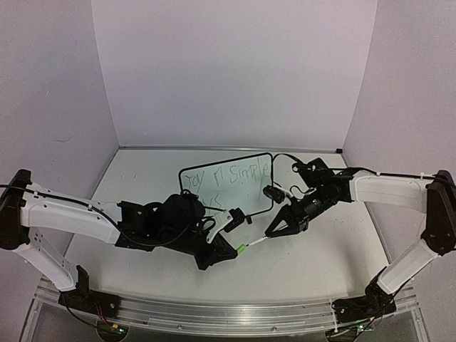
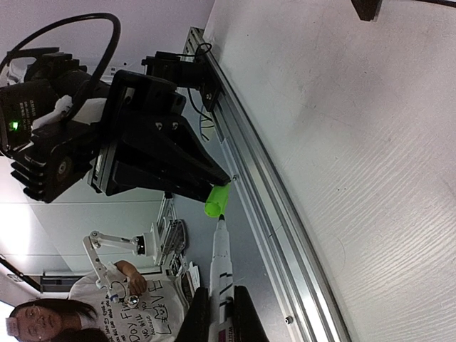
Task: Write a sentence on the whiteboard
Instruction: Insert the whiteboard marker without the cap into the pen cap.
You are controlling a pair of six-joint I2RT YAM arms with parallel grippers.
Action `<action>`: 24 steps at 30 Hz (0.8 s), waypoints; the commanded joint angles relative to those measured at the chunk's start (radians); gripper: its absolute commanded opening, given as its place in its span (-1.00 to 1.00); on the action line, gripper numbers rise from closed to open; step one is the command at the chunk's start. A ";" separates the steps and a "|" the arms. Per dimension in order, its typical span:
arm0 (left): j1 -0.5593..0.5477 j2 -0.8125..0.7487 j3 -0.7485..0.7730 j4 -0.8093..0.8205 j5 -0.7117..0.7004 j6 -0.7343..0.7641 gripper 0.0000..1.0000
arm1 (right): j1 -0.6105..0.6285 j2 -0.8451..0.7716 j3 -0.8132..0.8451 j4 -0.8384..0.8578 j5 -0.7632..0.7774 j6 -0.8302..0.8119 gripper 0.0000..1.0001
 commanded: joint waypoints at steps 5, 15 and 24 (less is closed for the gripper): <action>-0.012 -0.023 0.053 -0.020 0.005 0.022 -1.00 | 0.006 0.011 0.043 -0.006 -0.013 -0.027 -1.00; -0.014 -0.002 0.054 -0.020 0.010 0.018 -1.00 | 0.007 0.001 0.041 -0.007 -0.017 -0.029 -1.00; -0.013 -0.005 0.043 -0.009 0.002 0.012 -1.00 | 0.008 -0.004 0.039 -0.006 -0.030 -0.027 -1.00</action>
